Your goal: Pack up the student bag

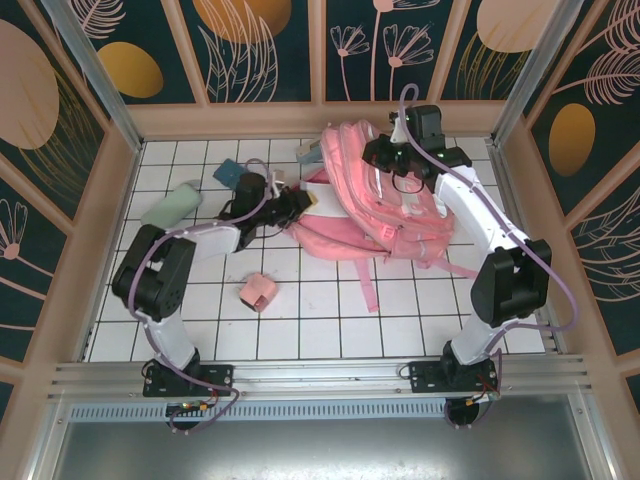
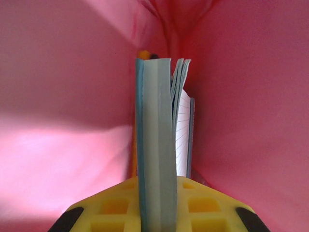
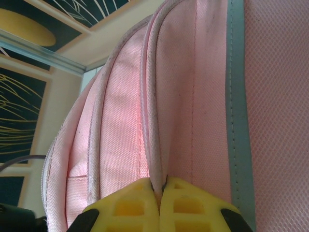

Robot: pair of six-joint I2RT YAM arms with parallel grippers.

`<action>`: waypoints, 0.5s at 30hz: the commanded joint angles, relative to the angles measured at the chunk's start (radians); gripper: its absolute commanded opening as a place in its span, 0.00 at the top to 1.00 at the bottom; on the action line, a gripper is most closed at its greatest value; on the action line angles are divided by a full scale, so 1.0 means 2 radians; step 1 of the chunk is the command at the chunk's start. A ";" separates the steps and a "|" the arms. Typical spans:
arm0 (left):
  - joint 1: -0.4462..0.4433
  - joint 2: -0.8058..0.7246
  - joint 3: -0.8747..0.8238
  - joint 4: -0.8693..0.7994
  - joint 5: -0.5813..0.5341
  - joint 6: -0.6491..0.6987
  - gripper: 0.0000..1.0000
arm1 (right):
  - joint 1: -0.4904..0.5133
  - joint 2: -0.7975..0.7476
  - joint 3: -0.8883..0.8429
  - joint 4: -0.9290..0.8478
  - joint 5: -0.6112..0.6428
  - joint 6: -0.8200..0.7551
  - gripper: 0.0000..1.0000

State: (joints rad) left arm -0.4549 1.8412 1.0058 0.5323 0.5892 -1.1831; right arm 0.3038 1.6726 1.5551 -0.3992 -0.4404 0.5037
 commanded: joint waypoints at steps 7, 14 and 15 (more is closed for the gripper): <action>-0.081 0.117 0.149 0.035 -0.004 -0.028 1.00 | -0.011 -0.048 0.005 0.097 -0.058 0.030 1.00; -0.128 0.188 0.254 -0.050 -0.015 0.007 1.00 | -0.013 -0.054 -0.003 0.099 -0.060 0.031 1.00; -0.130 0.192 0.261 -0.059 -0.019 0.010 1.00 | -0.013 -0.054 -0.005 0.099 -0.060 0.031 1.00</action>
State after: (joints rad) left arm -0.6876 2.2086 1.4628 0.4515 0.5404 -1.2068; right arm 0.2806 1.6463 1.5337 -0.3649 -0.4957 0.5568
